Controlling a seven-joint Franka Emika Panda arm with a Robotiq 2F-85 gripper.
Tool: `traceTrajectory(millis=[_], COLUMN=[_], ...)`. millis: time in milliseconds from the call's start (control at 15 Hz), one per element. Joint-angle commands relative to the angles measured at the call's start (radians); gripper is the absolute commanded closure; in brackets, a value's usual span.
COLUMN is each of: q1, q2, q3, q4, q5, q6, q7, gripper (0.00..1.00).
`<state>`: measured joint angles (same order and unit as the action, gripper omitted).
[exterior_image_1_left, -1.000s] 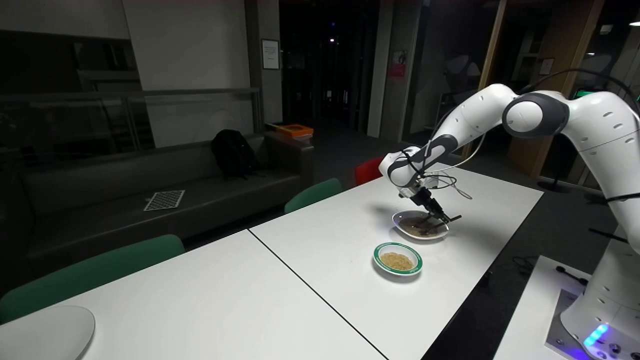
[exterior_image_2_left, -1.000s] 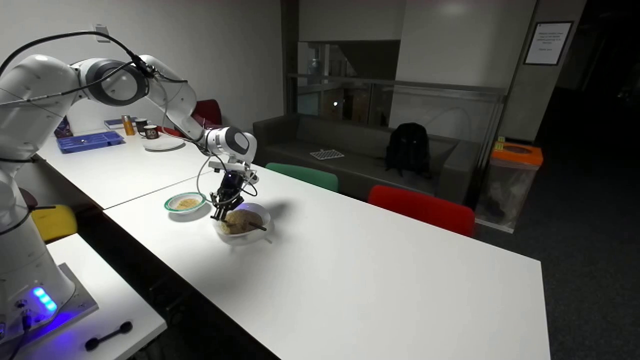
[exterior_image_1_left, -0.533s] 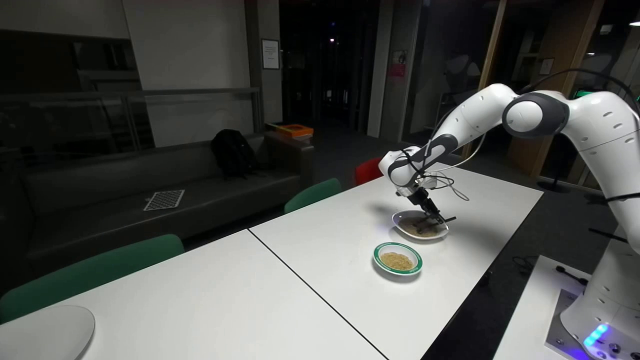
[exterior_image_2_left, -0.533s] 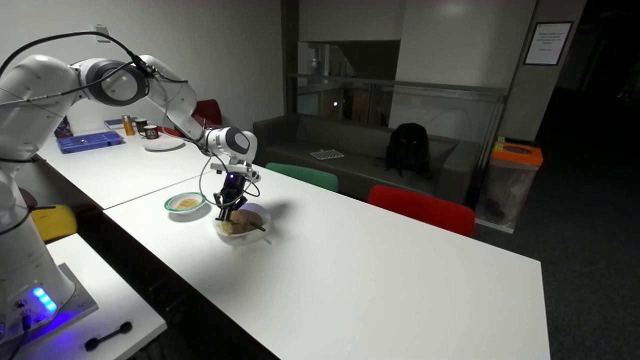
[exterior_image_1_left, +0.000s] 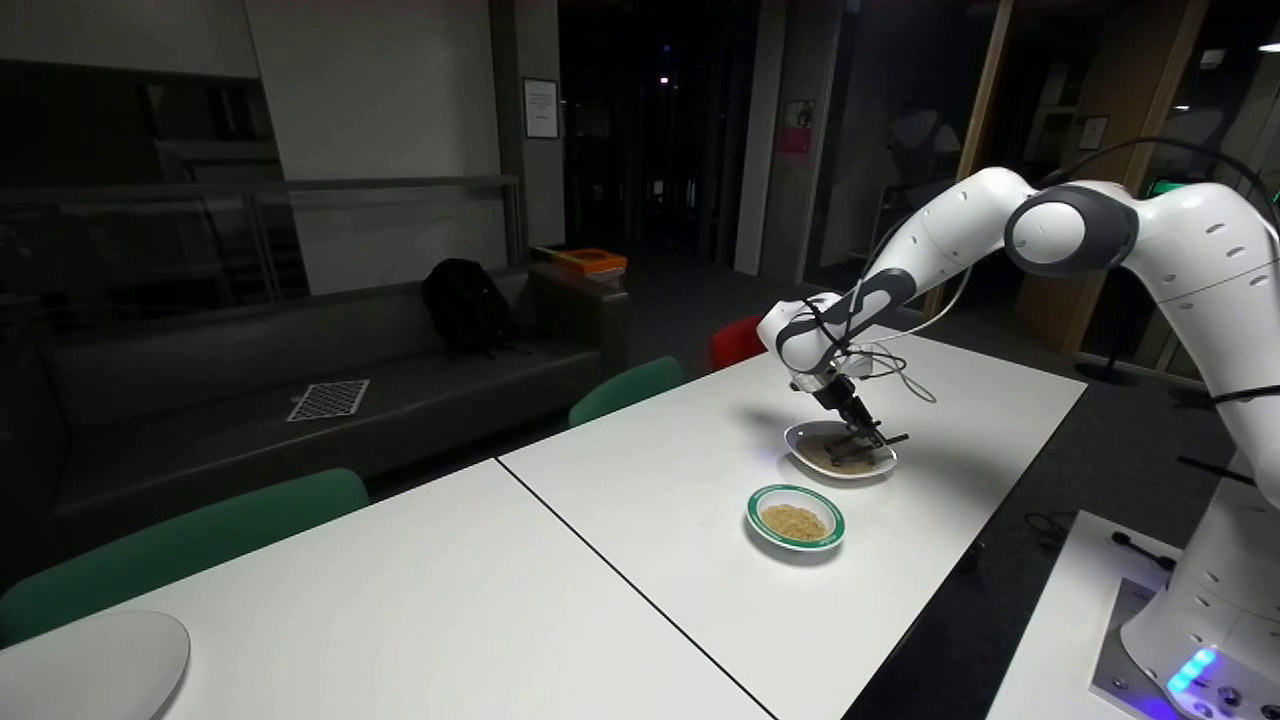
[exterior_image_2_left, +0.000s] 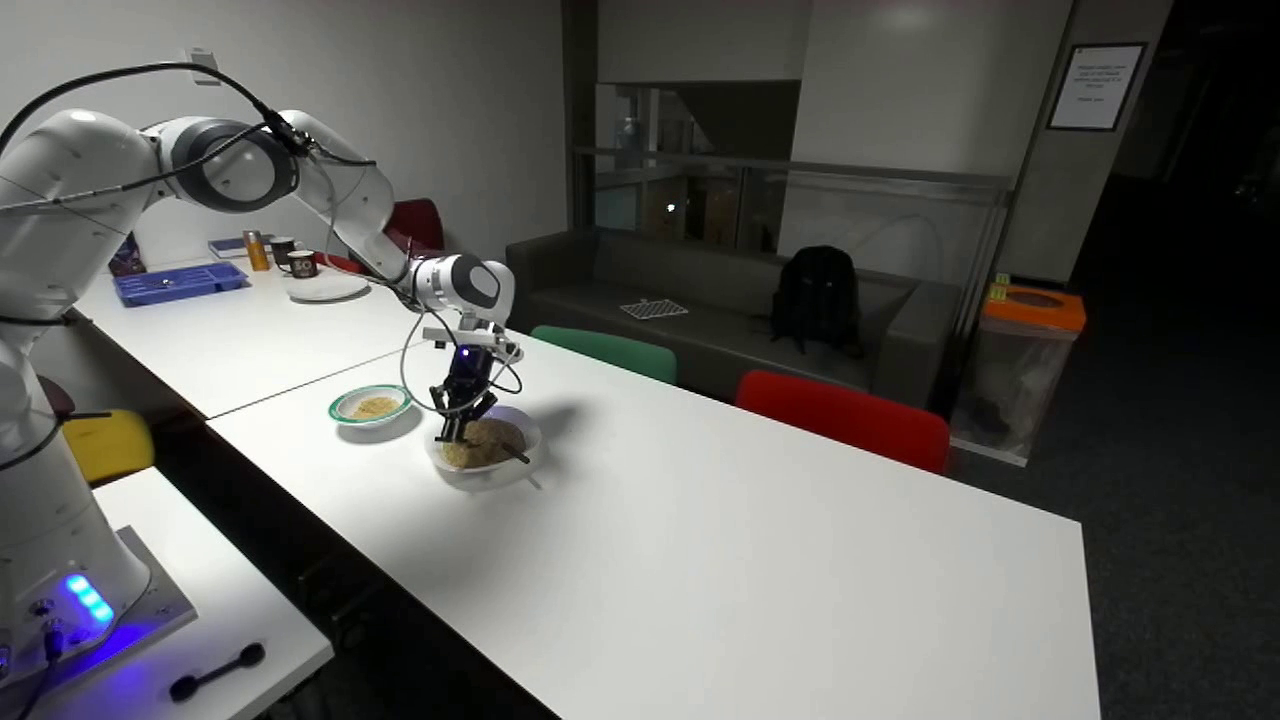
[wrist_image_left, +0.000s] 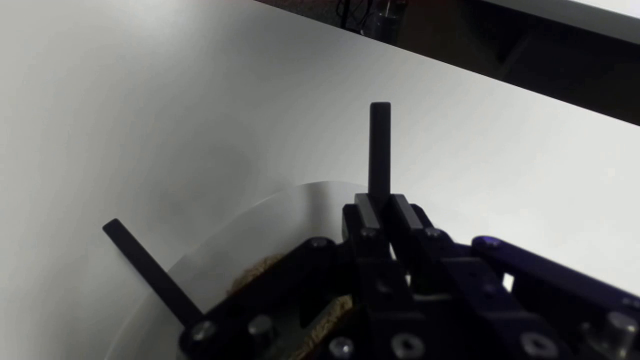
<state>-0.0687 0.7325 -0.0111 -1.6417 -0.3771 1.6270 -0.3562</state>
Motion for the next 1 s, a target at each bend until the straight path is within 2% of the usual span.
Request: traceTrajectory(millis=[0, 933], q1=[-0.014, -0.018], q2=[-0.032, -0.132], q3=[0.008, 0.01], q4=[-0.023, -0.103], q5=[0.009, -0.003], q6=[0.017, 0.144], q7=[-0.032, -0.103], gripper=[0.97, 0.97])
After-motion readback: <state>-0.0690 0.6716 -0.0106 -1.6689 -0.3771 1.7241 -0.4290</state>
